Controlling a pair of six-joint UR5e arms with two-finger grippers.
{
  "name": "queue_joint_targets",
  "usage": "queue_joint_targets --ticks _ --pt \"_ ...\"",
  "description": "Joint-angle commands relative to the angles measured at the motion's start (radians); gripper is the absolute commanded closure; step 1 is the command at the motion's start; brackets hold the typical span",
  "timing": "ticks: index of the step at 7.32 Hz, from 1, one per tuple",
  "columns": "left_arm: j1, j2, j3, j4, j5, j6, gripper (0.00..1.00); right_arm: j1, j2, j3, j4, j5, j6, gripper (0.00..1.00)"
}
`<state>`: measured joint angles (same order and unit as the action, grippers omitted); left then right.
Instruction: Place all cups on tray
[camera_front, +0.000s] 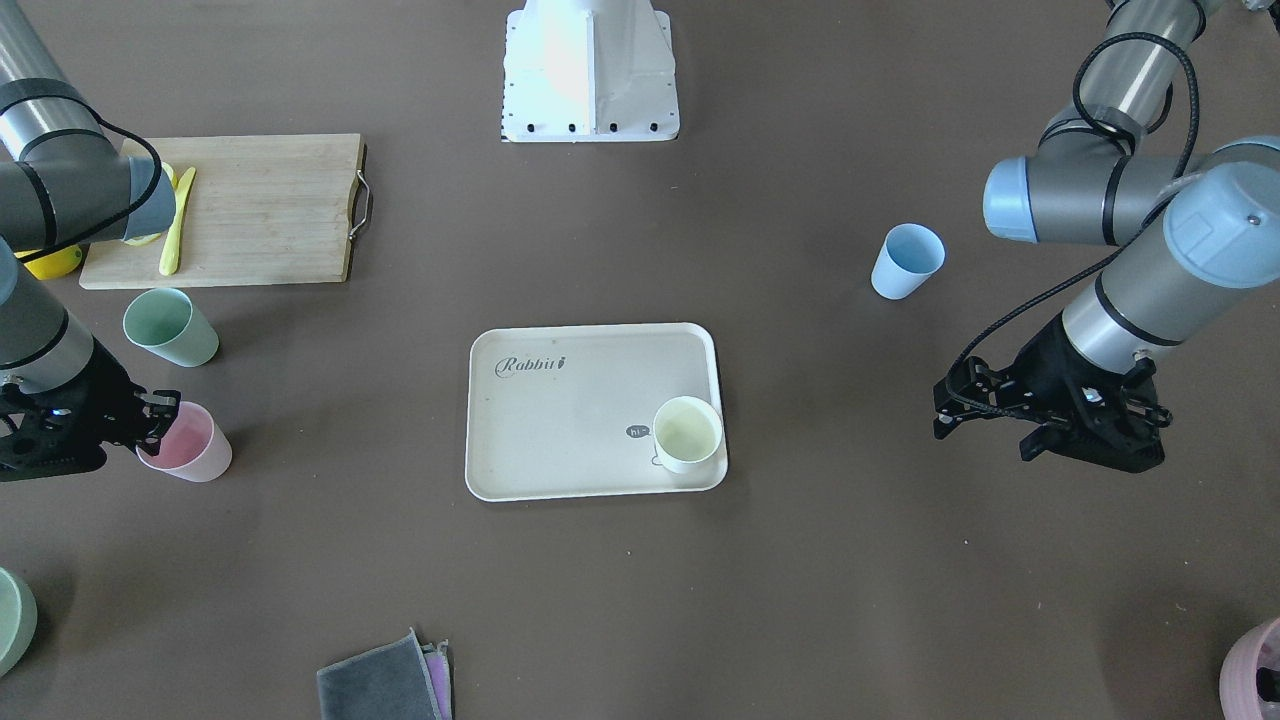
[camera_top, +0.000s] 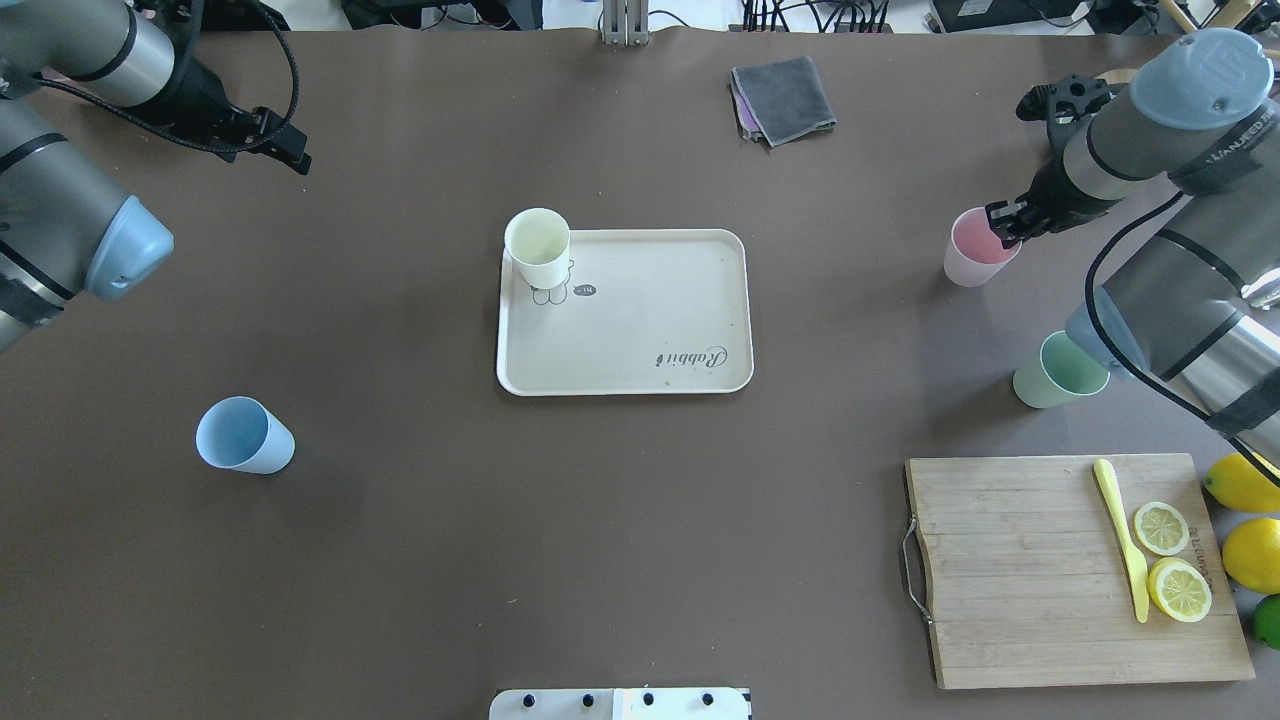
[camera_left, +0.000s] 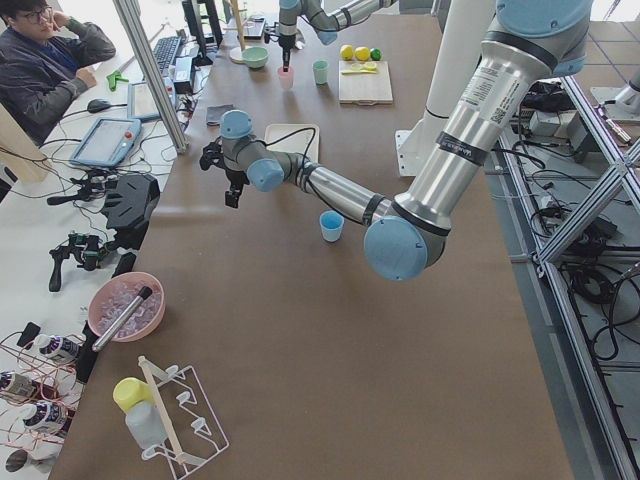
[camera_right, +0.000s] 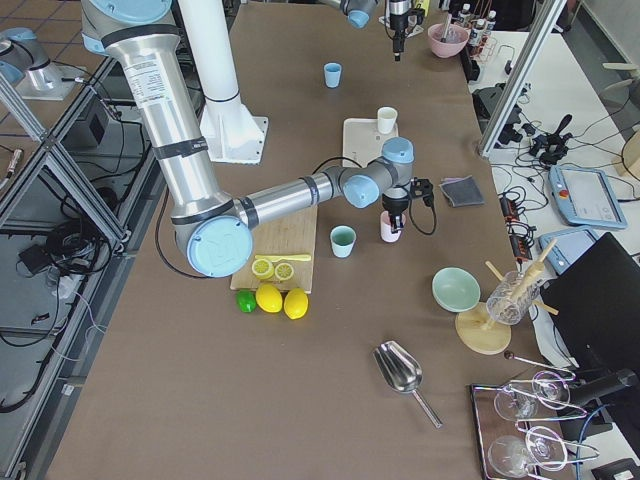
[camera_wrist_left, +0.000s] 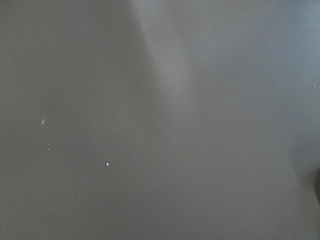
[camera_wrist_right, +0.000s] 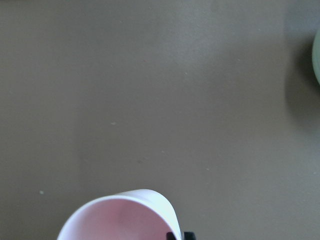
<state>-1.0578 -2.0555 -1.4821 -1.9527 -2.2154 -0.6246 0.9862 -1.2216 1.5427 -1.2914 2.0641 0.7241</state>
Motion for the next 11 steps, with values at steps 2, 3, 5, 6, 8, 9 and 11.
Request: queue_joint_targets --ticks 2,3,5,6,8,9,11 --pt "0.004 0.0 0.0 -0.002 -0.001 -0.009 0.02 -0.133 0.19 -0.018 -0.009 -0.013 0.403 1.0" --pt "0.004 0.0 0.0 -0.003 -0.001 -0.009 0.02 -0.183 0.258 -0.048 -0.009 -0.048 0.484 1.0" --pt "0.009 -0.002 0.002 -0.005 -0.001 -0.01 0.02 -0.256 0.355 -0.107 -0.006 -0.129 0.589 1.0" --pt "0.009 0.0 0.002 -0.005 -0.001 -0.01 0.02 -0.27 0.361 -0.108 -0.002 -0.137 0.587 1.0" --pt "0.009 0.0 0.0 -0.006 -0.001 -0.01 0.02 -0.271 0.361 -0.108 -0.006 -0.137 0.581 0.14" --pt "0.01 0.0 0.0 -0.006 -0.001 -0.012 0.02 -0.267 0.37 -0.107 -0.003 -0.137 0.577 0.0" --pt "0.01 0.017 -0.026 -0.006 -0.001 -0.023 0.02 -0.204 0.41 -0.096 -0.016 -0.092 0.574 0.0"
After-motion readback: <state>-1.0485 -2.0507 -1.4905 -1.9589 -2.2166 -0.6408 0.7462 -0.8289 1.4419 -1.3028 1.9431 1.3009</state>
